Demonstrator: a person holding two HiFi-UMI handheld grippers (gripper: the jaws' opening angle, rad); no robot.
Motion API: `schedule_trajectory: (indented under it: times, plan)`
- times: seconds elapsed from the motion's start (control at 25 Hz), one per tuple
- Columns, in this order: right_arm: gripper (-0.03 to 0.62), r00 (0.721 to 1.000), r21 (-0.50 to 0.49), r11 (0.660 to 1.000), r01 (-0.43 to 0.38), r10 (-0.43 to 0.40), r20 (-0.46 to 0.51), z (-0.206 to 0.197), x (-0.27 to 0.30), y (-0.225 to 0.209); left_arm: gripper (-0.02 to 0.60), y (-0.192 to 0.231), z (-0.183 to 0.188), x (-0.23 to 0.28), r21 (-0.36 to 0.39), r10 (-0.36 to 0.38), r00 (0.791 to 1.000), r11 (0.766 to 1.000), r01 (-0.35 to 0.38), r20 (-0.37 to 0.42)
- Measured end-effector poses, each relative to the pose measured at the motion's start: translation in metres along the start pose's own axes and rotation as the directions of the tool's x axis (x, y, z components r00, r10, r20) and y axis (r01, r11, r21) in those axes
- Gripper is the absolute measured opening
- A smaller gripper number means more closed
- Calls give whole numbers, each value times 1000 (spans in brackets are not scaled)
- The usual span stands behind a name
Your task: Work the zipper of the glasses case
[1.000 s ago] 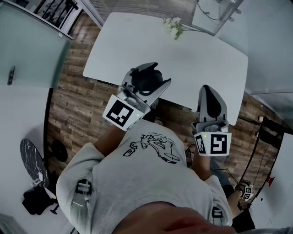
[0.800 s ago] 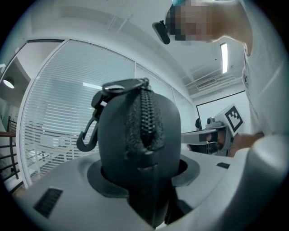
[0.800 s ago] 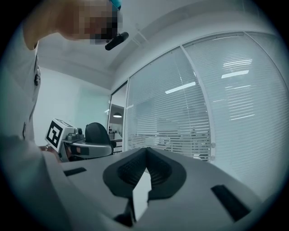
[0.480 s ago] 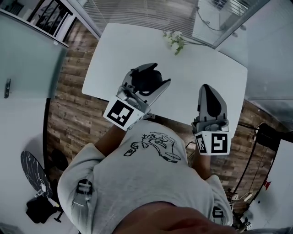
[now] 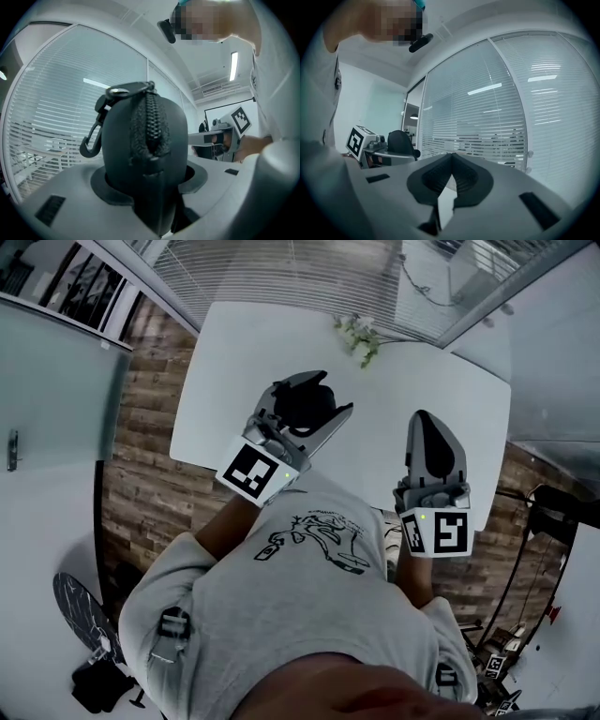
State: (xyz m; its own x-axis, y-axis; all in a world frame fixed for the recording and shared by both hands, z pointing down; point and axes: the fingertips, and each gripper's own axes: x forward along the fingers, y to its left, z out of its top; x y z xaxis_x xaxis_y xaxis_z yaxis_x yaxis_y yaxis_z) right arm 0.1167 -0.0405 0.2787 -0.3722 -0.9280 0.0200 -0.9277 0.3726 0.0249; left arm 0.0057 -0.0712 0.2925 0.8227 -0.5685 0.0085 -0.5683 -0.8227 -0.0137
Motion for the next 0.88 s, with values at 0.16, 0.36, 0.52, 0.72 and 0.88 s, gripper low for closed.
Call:
schedule_trajectory:
  times: [0.16, 0.36, 0.52, 0.72, 0.88]
  plan:
    - [5, 1000, -7, 1000, 4, -4, 2, 2, 10, 0, 229, 7, -5, 6, -4, -20, 1000, 1000, 20, -25]
    - [5, 1000, -18, 1000, 2, -2, 2, 3, 16, 1, 229, 12, -17, 15, 13, -40, 997, 999, 41, -72]
    - [6, 1000, -23, 999, -24, 24, 16, 7, 21, 5, 229, 11, -27, 24, 31, -60, 992, 997, 64, -108]
    - [8, 994, -47, 993, -110, 111, 21, 10, 33, 26, 229, 11, -45, 33, 41, -85, 981, 995, 93, -172]
    - [46, 978, -76, 976, -204, 206, 28, 15, 44, 52, 229, 9, -66, 39, 57, -114, 961, 990, 132, -251]
